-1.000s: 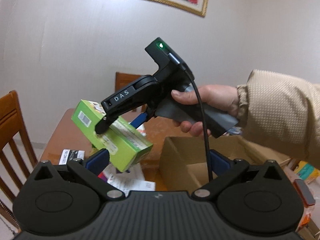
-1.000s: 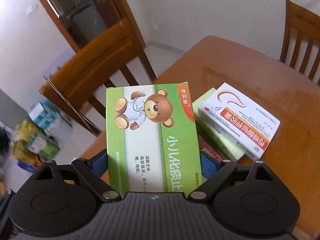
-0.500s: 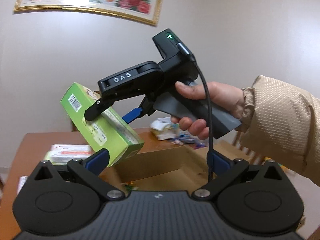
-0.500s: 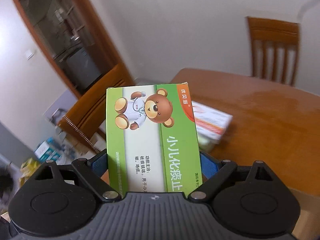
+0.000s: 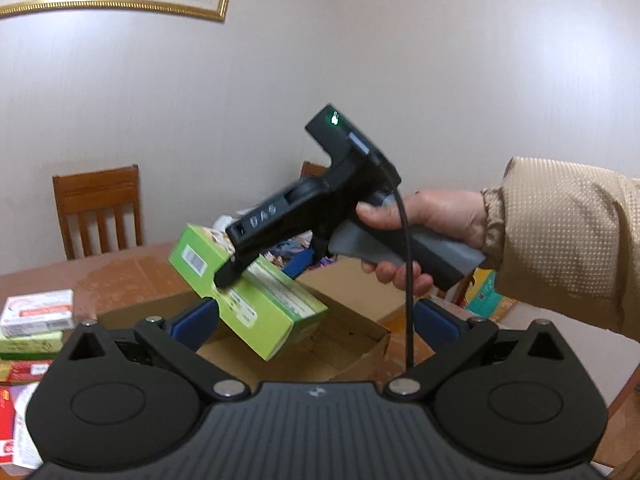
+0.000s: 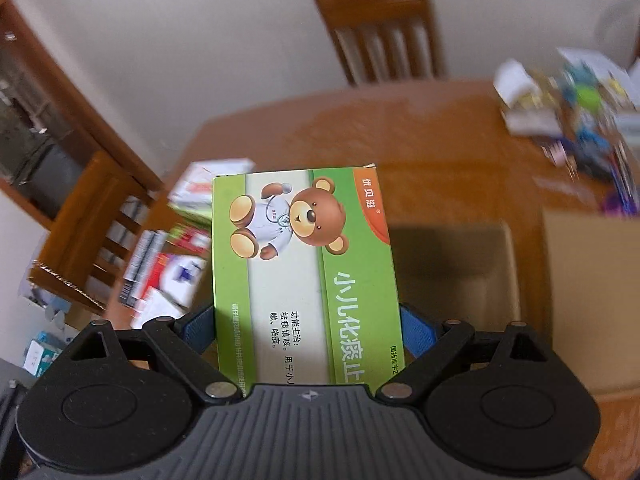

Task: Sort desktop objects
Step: 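Carry the bear-printed box with the right gripper into the cardboard box, then open the right gripper to drop the bear-printed box beside the QUIKE box, then return the right gripper to the pile and grasp the white leaflet box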

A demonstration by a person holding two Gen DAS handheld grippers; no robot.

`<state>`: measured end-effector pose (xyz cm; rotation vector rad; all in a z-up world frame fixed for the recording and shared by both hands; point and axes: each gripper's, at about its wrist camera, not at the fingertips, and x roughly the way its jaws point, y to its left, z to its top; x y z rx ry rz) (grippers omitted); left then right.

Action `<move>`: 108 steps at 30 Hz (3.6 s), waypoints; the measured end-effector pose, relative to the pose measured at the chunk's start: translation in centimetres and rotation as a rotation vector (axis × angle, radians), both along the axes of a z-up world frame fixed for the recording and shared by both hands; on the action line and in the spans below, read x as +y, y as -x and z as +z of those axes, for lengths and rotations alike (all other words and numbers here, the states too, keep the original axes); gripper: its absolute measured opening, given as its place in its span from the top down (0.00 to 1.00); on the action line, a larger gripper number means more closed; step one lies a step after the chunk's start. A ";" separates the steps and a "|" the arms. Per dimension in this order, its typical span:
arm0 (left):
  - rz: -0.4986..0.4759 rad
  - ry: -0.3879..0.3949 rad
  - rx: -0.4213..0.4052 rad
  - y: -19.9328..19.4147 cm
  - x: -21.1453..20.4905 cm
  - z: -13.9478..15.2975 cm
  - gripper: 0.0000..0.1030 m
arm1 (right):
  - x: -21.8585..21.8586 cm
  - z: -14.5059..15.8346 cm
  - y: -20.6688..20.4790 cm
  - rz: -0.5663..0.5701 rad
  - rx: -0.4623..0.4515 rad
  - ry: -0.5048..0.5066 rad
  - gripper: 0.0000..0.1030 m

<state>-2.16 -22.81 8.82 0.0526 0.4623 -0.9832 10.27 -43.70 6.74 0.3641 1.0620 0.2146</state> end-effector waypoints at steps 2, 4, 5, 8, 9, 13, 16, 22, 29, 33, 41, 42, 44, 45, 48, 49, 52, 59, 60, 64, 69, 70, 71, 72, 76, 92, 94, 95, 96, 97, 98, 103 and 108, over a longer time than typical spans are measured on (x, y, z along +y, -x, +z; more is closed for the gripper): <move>0.012 -0.010 0.026 -0.6 -0.3 -0.6 0.00 | -0.6 -1.9 -0.1 -0.019 0.042 0.005 0.08; 0.029 -0.019 0.048 -1.2 -0.6 -1.2 0.00 | -0.9 -3.7 0.0 -0.032 0.082 0.017 0.08; 0.040 -0.026 0.059 -1.4 -0.8 -1.6 0.00 | -1.0 -4.4 0.0 -0.038 0.100 0.027 0.08; 0.072 -0.046 0.085 -2.2 -1.2 -2.2 0.00 | -0.2 -6.1 -0.1 -0.038 0.148 0.071 0.08; 0.078 -0.048 0.092 -2.5 -1.2 -2.2 0.00 | 0.2 -6.2 -0.1 -0.029 0.154 0.097 0.08; 0.094 -0.054 0.095 -2.6 -1.8 -1.8 0.00 | 1.2 -6.8 -0.5 -0.028 0.169 0.137 0.08; 0.097 -0.049 0.097 -2.2 -1.9 -1.8 0.00 | 2.6 -6.5 -0.7 -0.008 0.166 0.181 0.08; 0.109 -0.041 0.104 -1.9 -1.9 -1.8 0.00 | 3.8 -7.0 -1.9 -0.031 0.196 0.239 0.08; 0.113 -0.024 0.112 -0.4 -0.9 -1.1 0.00 | 3.4 -7.5 -1.8 -0.091 0.224 0.358 0.08; 0.115 -0.017 0.115 -0.5 -0.8 -0.8 0.00 | 3.1 -8.1 -1.9 -0.120 0.238 0.377 0.08; 0.119 -0.021 0.122 -0.7 -0.8 -0.6 0.00 | 3.3 -8.5 -2.2 -0.135 0.237 0.399 0.07; 0.122 -0.021 0.122 -0.6 -0.9 -0.6 0.00 | 3.3 -8.5 -2.2 -0.135 0.240 0.403 0.07; 0.122 -0.020 0.125 -0.6 -1.0 -0.6 0.00 | 3.3 -8.5 -2.3 -0.135 0.244 0.408 0.07; 0.123 -0.018 0.126 -0.5 -1.0 -0.5 0.00 | 3.3 -8.5 -2.3 -0.139 0.240 0.409 0.07; 0.124 -0.017 0.124 -0.4 -0.9 -0.4 0.00 | 3.2 -8.4 -2.3 -0.148 0.244 0.421 0.07; 0.125 -0.017 0.122 -0.3 -0.9 -0.4 0.00 | 3.1 -8.3 -2.3 -0.155 0.244 0.422 0.07; 0.127 -0.020 0.117 -0.1 -0.7 -0.3 0.00 | 2.7 -7.4 -2.0 -0.160 0.225 0.400 0.07; 0.131 -0.017 0.110 -0.1 -0.8 -0.1 0.00 | 0.8 -3.6 -2.1 -0.126 0.157 0.029 0.00; 0.131 -0.018 0.109 -0.1 -0.8 -0.1 0.00 | 0.7 -3.4 -2.3 -0.112 0.159 -0.041 0.00; 0.129 -0.028 0.103 0.1 -0.6 -0.2 0.00 | 1.6 -4.8 -3.0 -0.074 0.211 -0.140 0.00; 0.143 -0.043 0.113 0.0 -0.5 -0.6 0.00 | 2.6 -7.1 -3.6 -0.061 0.269 -0.178 0.00; 0.144 -0.046 0.115 -0.1 -0.5 -0.6 0.00 | 2.9 -7.5 -3.6 -0.059 0.278 -0.182 0.00; 0.146 -0.049 0.117 -0.1 -0.5 -0.7 0.00 | 3.1 -7.8 -3.6 -0.057 0.286 -0.182 0.00; 0.148 -0.052 0.119 -0.1 -0.5 -0.8 0.00 | 3.3 -8.2 -3.7 -0.054 0.293 -0.182 0.00; 0.151 -0.064 0.121 -0.3 -0.4 -1.0 0.00 | 4.1 -9.0 -4.0 -0.048 0.302 -0.149 0.00; 0.140 -0.062 0.128 -1.5 0.0 -1.2 0.00 | 3.0 -9.5 -4.0 -0.065 0.317 -0.061 0.00; 0.145 -0.060 0.125 -1.6 0.3 -1.2 0.00 | 3.1 -9.3 -4.0 -0.058 0.317 -0.051 0.00; 0.151 -0.062 0.123 -1.7 0.4 -1.3 0.00 | 3.2 -9.2 -3.9 -0.054 0.311 -0.048 0.00; 0.160 -0.067 0.121 -1.8 0.5 -1.4 0.00 | 3.4 -8.9 -3.8 -0.047 0.301 -0.052 0.00; 0.173 -0.077 0.121 -1.9 0.5 -1.5 0.00 | 3.7 -8.6 -3.6 -0.040 0.290 -0.054 0.00; 0.188 -0.089 0.122 -2.1 0.5 -1.6 0.00 | 4.1 -8.1 -3.4 -0.028 0.275 -0.050 0.00; 0.285 -0.092 0.139 -3.9 1.9 -2.0 0.00 | 6.0 -6.3 -2.4 0.026 0.211 -0.027 0.00; 0.399 -0.104 0.140 -4.9 5.1 -2.1 0.00 | 8.6 -4.0 -1.5 0.083 0.118 0.030 0.00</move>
